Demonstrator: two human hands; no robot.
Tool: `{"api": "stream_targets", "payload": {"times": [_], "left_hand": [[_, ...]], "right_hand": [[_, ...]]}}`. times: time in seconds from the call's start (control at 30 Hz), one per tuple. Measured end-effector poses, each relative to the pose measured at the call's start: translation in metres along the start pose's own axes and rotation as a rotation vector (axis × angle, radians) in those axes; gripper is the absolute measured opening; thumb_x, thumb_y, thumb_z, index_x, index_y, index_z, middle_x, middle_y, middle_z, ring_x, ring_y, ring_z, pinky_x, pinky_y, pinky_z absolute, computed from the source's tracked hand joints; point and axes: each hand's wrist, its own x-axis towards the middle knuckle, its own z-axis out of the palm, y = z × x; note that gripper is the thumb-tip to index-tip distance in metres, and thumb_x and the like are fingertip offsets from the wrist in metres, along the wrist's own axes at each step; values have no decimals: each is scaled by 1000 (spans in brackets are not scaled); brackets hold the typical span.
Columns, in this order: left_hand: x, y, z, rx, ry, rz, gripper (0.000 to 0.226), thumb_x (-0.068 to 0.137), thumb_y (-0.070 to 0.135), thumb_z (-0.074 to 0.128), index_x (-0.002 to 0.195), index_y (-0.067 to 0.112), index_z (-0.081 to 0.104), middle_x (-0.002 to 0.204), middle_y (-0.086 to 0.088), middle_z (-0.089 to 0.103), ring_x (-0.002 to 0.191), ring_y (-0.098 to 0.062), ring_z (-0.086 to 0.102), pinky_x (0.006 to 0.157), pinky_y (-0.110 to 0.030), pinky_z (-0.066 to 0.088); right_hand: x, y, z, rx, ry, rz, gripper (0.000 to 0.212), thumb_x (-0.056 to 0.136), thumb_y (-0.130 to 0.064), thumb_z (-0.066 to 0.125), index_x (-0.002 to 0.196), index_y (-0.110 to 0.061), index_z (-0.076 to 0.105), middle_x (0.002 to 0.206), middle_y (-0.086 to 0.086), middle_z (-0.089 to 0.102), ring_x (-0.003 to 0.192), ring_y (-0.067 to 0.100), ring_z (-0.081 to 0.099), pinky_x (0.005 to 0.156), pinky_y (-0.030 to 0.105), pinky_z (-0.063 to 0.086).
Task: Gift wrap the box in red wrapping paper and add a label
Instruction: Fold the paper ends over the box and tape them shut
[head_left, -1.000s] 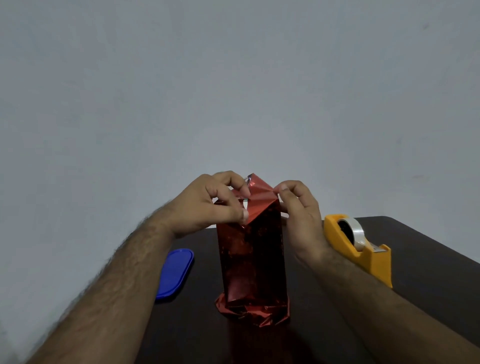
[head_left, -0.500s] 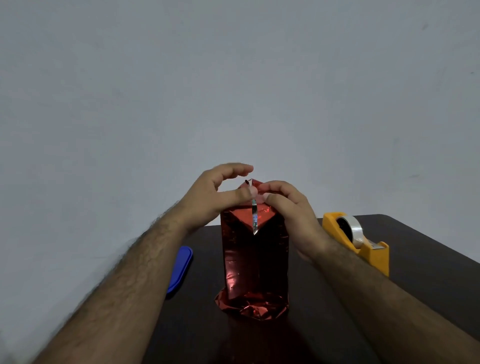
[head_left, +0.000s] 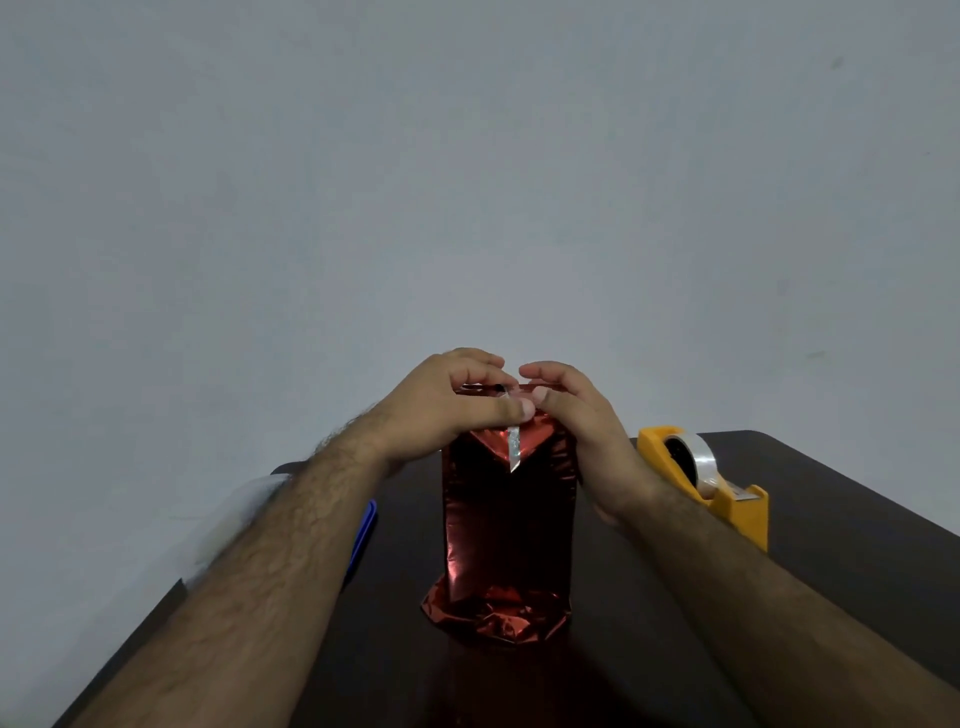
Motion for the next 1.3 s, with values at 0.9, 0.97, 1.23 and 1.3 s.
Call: {"api": "stream_targets", "payload": {"times": [0.9, 0.97, 1.23, 1.3], "left_hand": [[-15, 11, 1, 13, 40, -4, 29, 83, 39, 91, 100, 17, 82, 119, 3, 73, 107, -12, 71, 103, -41, 57], [-15, 12, 2, 5, 40, -3, 29, 85, 36, 90, 101, 15, 82, 121, 1, 72, 108, -12, 71, 101, -39, 57], [-14, 9, 0, 9, 42, 9, 28, 86, 37, 88, 101, 14, 82, 123, -1, 71, 106, -10, 70, 91, -28, 54], [-14, 8, 0, 5, 48, 13, 31, 87, 37, 87, 102, 11, 81, 125, -6, 71, 113, -20, 70, 96, -36, 55]], "right_hand": [[-56, -42, -140, -901, 516, 811, 46, 92, -22, 79, 129, -3, 60, 139, 21, 57, 120, 38, 58, 88, 48, 52], [-53, -43, -139, -874, 488, 871, 62, 93, -29, 79, 144, -8, 53, 149, 18, 53, 128, 37, 56, 91, 50, 52], [-38, -40, -139, -569, 546, 976, 41, 99, -5, 65, 140, -6, 58, 134, 11, 62, 124, 33, 62, 91, 53, 62], [-36, -40, -135, -446, 572, 942, 51, 102, 3, 60, 151, -3, 47, 154, 14, 50, 141, 38, 50, 98, 60, 57]]}}
